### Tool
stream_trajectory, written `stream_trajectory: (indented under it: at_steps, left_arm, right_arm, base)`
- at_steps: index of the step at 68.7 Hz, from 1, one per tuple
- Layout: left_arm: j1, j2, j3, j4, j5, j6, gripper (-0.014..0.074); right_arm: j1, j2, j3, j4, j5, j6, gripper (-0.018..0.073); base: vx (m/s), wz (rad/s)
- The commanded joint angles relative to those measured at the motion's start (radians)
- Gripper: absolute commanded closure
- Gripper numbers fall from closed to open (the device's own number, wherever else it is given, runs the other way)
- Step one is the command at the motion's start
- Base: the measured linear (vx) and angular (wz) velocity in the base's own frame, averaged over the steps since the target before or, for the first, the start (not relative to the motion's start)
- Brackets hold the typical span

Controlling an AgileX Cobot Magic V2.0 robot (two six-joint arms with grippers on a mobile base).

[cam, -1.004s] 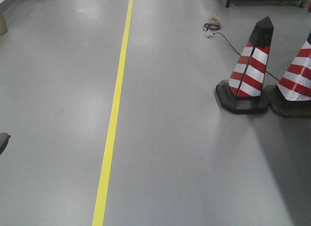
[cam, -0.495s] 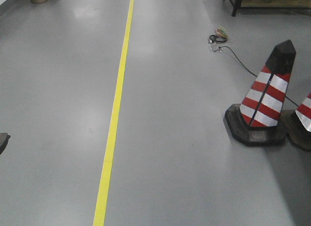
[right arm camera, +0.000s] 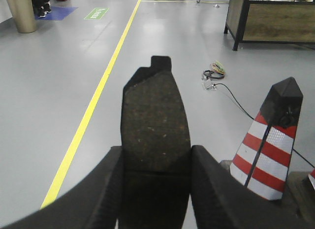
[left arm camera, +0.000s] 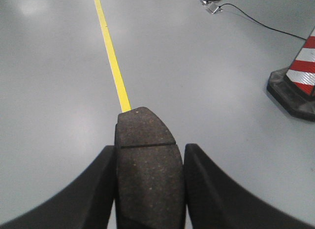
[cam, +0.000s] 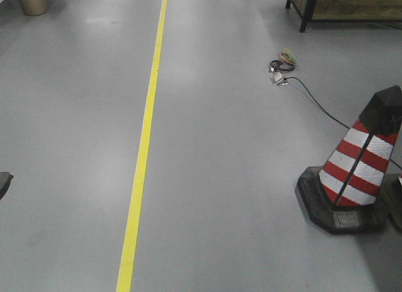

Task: Move and align brake pads A on conveyor
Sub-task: 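Drive the base away from the table holding both pads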

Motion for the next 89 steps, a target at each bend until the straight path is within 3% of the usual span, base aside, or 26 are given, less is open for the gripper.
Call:
stream_trajectory:
  at_steps: [1, 45, 89]
  left_arm:
    - [-0.005, 0.006, -0.029, -0.017, -0.087, 0.001, 0.0487]
    - [-0.005, 0.006, -0.029, -0.017, -0.087, 0.001, 0.0487]
    - [-0.005, 0.006, -0.029, -0.017, -0.087, 0.001, 0.0487]
  right_arm:
    - [-0.005, 0.007, -0.031, 0.001, -0.094, -0.008, 0.0564]
    - [-0.005, 0.007, -0.031, 0.001, -0.095, -0.008, 0.0564]
    - [-0.005, 0.007, -0.031, 0.001, -0.094, -0.008, 0.0564]
  base:
    - [0.49, -0.05]
    - [0.39, -0.16]
    - [0.27, -0.76]
